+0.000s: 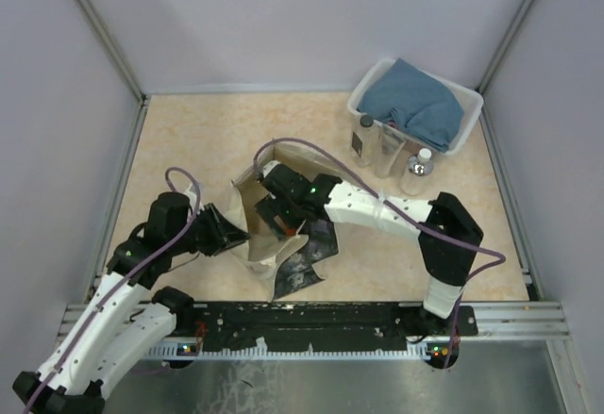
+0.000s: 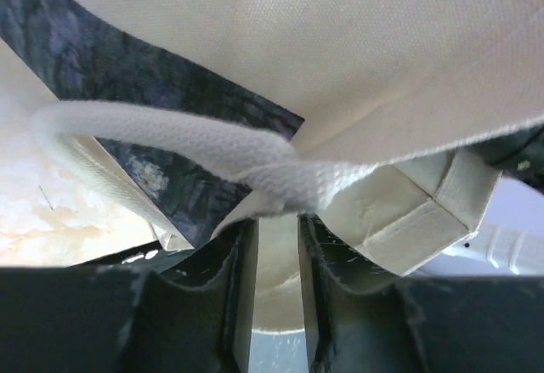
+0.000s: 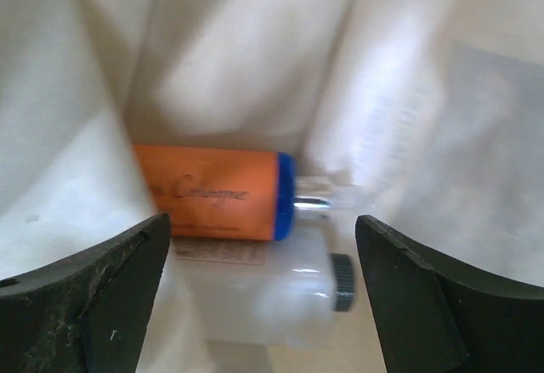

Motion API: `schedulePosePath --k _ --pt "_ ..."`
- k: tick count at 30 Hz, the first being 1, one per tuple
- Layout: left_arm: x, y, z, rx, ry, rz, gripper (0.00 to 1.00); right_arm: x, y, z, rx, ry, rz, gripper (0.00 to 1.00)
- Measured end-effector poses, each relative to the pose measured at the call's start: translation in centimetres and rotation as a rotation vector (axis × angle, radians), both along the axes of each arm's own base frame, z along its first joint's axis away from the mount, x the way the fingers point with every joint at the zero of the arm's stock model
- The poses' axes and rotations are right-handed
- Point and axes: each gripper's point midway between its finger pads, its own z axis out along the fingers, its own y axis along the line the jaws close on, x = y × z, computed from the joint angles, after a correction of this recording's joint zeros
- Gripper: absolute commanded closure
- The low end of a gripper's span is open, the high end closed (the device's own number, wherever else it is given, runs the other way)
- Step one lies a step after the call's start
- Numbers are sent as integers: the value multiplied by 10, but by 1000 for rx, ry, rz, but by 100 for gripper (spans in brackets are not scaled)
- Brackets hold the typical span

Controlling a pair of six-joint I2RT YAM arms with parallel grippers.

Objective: Take the personal care products out of the canvas bag
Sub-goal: Adjust the canvas bag at the center of the board.

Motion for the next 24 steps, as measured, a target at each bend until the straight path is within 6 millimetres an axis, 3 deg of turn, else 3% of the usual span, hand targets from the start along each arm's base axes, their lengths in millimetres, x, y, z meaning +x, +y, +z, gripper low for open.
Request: schedulePosePath --k 3,9,14,17,19,22,24 --pt "3 8 9 35 -24 30 100 20 -21 7 -15 10 -74 10" --pt "4 23 39 78 -98 83 100 52 -73 22 -51 12 -234 8" --pt "2 35 64 91 -161 130 100 83 -88 28 -37 14 -310 9" --pt "0 39 67 93 -174 142 100 122 -79 33 -11 24 -337 9" --pt "-3 41 66 94 -167 144 100 172 -58 40 59 -5 -351 9" --pt "-10 43 58 94 -147 148 100 206 -34 40 105 -15 -337 8" --pt "-15 45 55 87 -132 153 100 238 -4 47 168 -44 -310 7"
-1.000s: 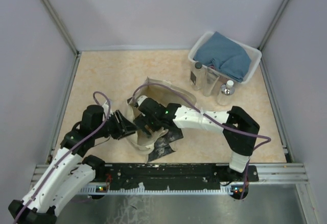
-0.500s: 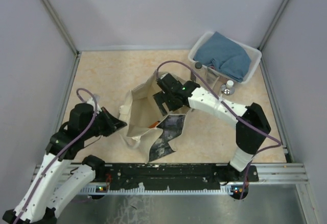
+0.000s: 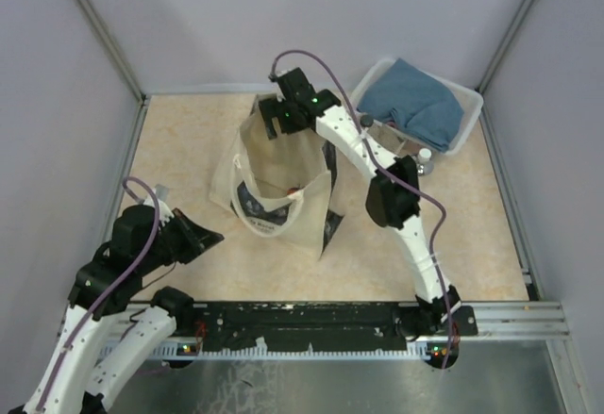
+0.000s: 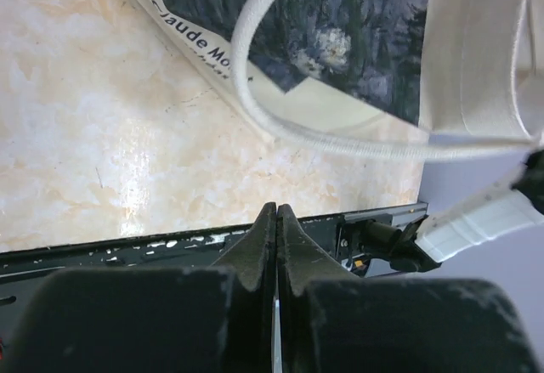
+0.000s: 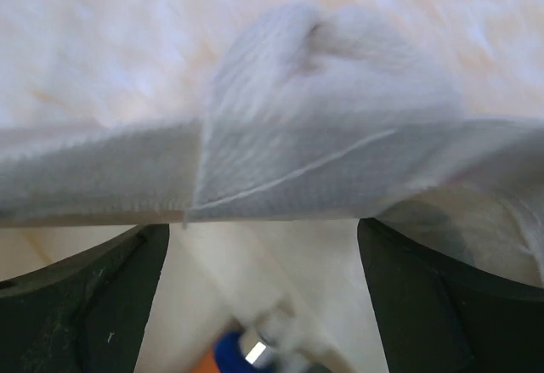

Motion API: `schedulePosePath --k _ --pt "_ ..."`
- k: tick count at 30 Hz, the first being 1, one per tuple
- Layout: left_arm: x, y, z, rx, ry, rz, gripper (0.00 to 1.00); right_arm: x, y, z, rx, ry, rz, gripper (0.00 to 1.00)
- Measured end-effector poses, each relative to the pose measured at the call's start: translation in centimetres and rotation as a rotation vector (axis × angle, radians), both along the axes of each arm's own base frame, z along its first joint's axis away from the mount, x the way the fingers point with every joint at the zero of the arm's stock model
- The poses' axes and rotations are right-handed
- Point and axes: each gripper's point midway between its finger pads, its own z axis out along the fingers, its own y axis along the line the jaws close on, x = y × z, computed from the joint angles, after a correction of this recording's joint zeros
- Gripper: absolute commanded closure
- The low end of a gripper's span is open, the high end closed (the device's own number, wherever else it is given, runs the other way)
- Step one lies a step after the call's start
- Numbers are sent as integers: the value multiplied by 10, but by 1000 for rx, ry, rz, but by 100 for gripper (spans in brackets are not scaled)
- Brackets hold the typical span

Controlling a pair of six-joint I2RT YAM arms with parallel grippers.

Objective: Take the personal care products out of the canvas bag
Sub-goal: Adjust the canvas bag at the center of the board.

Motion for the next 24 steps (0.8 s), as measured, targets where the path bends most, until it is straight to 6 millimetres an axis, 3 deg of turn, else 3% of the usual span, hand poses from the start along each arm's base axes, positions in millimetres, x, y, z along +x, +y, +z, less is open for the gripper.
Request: schedulePosePath --k 3,7,9,12,15,19,21,24 --pt "-6 0 1 -28 -2 5 100 25 50 14 113 -77 79 6" --pt "-9 -4 0 -66 3 -7 100 7 98 22 185 -122 231 1" --pt "-8 -6 -2 -70 15 -9 97 -14 117 20 171 -144 319 1" --pt "-3 -6 -4 -57 26 4 84 -63 138 13 109 -150 448 1" --pt "5 -1 -2 -23 16 35 71 -113 153 29 50 -177 542 1" --pt "28 7 17 34 -54 89 62 -164 147 76 3 -254 588 1" --pt "43 10 30 65 -97 119 57 -183 133 108 3 -304 580 1" --pt "69 17 54 134 -165 173 50 -194 101 161 26 -387 514 1"
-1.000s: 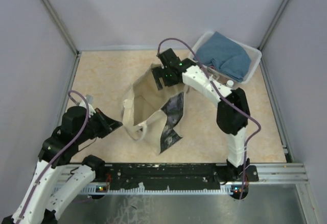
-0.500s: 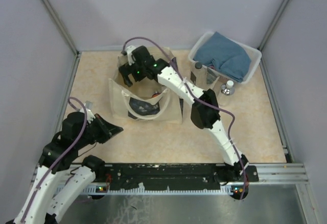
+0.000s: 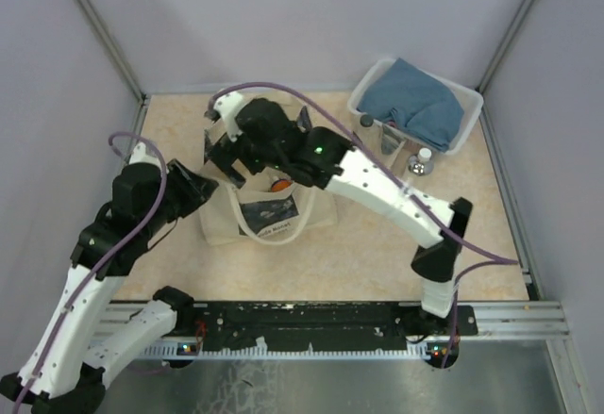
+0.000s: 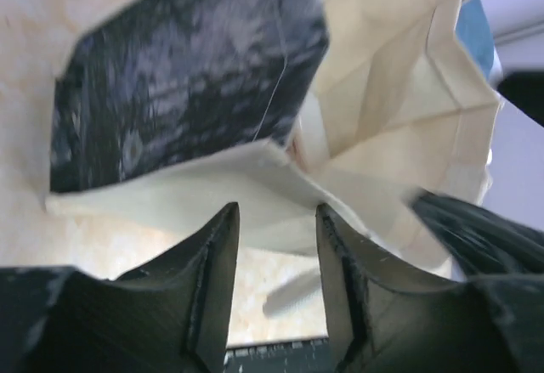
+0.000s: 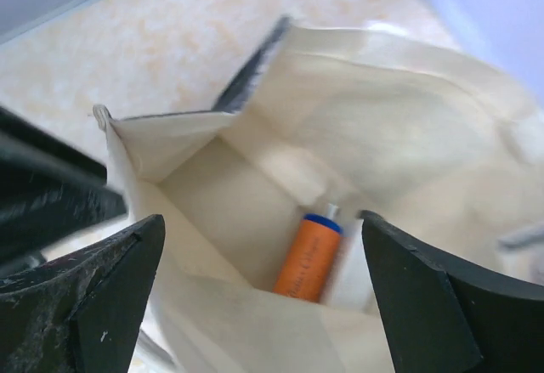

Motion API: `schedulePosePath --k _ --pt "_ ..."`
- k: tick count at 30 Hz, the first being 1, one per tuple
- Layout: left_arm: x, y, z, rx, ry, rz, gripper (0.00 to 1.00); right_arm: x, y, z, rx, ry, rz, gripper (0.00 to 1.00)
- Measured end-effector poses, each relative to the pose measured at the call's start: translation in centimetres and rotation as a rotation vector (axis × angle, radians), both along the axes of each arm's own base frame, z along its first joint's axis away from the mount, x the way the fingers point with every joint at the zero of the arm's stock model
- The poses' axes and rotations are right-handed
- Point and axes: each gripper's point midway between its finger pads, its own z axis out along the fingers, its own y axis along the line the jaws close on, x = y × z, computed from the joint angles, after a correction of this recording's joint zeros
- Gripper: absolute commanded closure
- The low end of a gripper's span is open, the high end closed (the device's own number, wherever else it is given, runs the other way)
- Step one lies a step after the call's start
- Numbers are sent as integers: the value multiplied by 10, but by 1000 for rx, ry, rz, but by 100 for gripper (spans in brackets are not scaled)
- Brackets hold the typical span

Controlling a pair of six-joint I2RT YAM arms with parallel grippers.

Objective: Take the personal care products out of the canvas bag
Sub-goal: Adjust the canvas bag at the center of the board.

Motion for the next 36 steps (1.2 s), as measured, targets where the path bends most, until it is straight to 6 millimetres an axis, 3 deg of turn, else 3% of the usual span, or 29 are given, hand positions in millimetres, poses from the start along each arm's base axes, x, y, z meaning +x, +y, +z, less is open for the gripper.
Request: schedulePosePath --k 3,6,11,18,21,25,28,29,30,33,34,36 --pt "27 3 26 61 -67 36 45 1 -39 50 69 -67 -97 1" --pt "46 4 46 111 -116 53 43 2 -72 72 101 -106 -181 1" --pt "58 12 80 160 -204 85 41 -3 -103 55 48 -109 -241 1" --pt "73 31 110 285 -244 157 30 0 -110 38 2 -103 -265 1" --pt "91 23 96 339 -197 134 29 2 -112 39 1 -107 -277 1" --pt "109 8 47 408 -86 60 28 5 -117 37 -1 -98 -303 1" --pt "114 3 26 438 -35 29 27 8 -129 29 -31 -65 -345 1" --pt "117 2 22 446 -28 24 30 10 -135 25 -38 -50 -369 1" --pt "119 1 20 452 -23 19 41 12 -139 23 -44 -40 -387 1" --pt "124 -3 12 456 -15 3 90 25 -153 10 -35 4 -452 1" --pt "126 -5 9 458 -10 -6 100 30 -159 1 -31 26 -474 1" --pt "128 -8 6 456 -8 -16 100 42 -170 -19 -30 72 -513 1"
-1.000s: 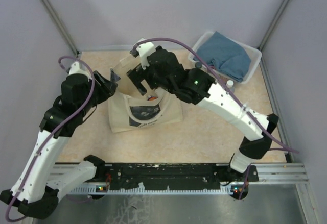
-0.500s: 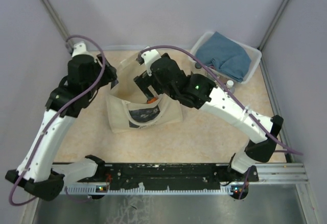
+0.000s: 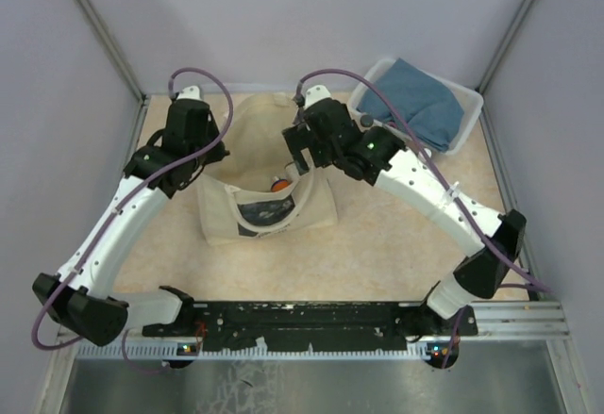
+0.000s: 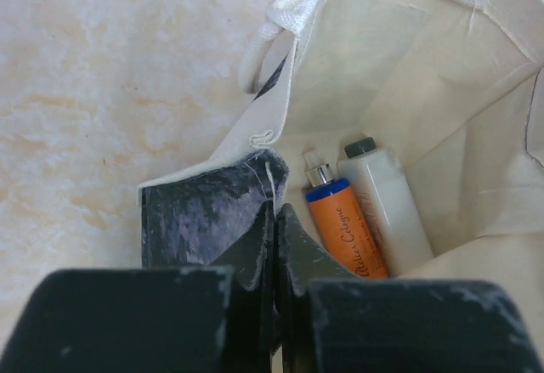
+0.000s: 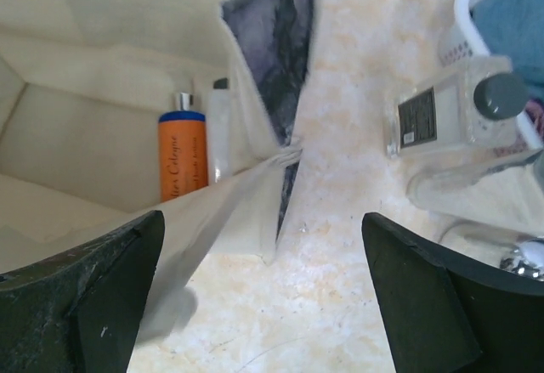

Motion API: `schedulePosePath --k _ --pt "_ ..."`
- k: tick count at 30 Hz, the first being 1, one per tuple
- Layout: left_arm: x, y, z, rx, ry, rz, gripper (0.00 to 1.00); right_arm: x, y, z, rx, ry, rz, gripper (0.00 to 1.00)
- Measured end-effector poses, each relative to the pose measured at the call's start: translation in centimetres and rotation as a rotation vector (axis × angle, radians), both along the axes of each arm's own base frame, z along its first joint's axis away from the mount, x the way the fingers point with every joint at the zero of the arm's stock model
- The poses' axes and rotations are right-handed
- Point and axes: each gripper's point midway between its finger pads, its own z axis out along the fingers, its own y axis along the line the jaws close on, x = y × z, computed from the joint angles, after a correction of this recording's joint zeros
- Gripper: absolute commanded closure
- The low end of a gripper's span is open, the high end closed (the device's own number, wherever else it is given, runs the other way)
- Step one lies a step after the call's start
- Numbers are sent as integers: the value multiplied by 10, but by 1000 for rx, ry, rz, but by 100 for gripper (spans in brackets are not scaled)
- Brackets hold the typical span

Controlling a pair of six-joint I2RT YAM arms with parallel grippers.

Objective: Take the personal care products out of the canvas bag
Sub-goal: Adjust the canvas bag at the center of the board.

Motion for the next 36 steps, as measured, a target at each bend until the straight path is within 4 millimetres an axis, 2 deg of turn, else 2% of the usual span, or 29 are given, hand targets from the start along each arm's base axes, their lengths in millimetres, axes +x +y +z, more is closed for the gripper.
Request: schedulePosePath --k 1,3,4,5,6,11,16,21,28,32,36 --pt "0 -1 -1 -1 0 -3 100 6 -5 -11 6 22 -20 3" --pt "1 -1 -1 -5 -6 -4 100 15 -14 -31 13 71 -51 15" --pt "0 -1 -1 -6 -9 -4 100 19 -17 -38 25 94 -63 33" --pt "0 -1 -1 -8 -13 -4 100 23 -16 -42 35 107 -65 78" --pt "-1 0 -1 -9 -15 -3 100 27 -13 -46 55 121 -62 100" --pt "-7 5 4 -9 -30 7 100 34 13 -60 115 170 -1 100" --pt "-21 14 9 -20 -42 33 100 49 21 -62 124 199 15 100" --pt "-49 26 12 -63 -36 60 100 81 30 -57 147 204 14 100" --pt "-86 38 12 -134 -19 93 100 134 58 -38 191 114 34 100" --pt "-103 33 11 -212 -10 68 100 163 86 -29 224 66 74 100" --pt "-113 10 1 -359 -2 -4 100 184 114 -30 283 23 131 100"
